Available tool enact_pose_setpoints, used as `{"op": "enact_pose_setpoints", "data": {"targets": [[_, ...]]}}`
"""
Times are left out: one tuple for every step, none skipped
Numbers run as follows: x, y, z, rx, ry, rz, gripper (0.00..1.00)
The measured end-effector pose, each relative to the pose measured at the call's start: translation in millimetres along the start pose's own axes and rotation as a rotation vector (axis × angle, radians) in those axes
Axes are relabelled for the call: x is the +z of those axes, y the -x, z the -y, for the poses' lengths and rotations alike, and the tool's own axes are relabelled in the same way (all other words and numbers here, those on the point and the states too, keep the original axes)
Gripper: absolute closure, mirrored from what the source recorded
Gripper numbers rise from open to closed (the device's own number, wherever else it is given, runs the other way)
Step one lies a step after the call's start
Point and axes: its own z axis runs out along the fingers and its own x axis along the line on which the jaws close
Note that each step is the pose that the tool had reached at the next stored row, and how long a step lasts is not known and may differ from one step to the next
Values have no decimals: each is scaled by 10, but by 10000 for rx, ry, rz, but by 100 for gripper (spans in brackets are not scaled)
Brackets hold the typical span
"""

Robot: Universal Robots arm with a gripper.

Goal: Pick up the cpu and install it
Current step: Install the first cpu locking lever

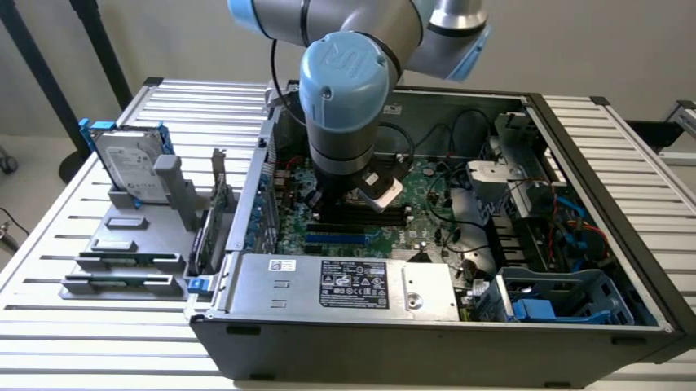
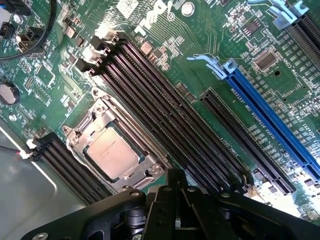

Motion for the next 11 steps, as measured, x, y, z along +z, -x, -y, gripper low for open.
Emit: {"op": "enact_pose_setpoints", "data": {"targets": [[0, 0, 0, 0, 18, 20, 89], [0, 0, 0, -1, 35, 37, 89], [0, 0, 1, -1, 60, 61, 89], [1, 0, 2, -2, 85, 87, 89], [3, -1, 4, -2, 100, 104, 89], [4, -1, 5, -4, 100, 105, 89], [4, -1, 5, -5, 100, 105, 89], [4, -1, 6, -5, 100, 105, 89], [5, 0, 7, -4, 101, 104, 89], [5, 0, 7, -4, 100, 104, 89], [5, 1, 9, -4, 99, 102, 89]]}}
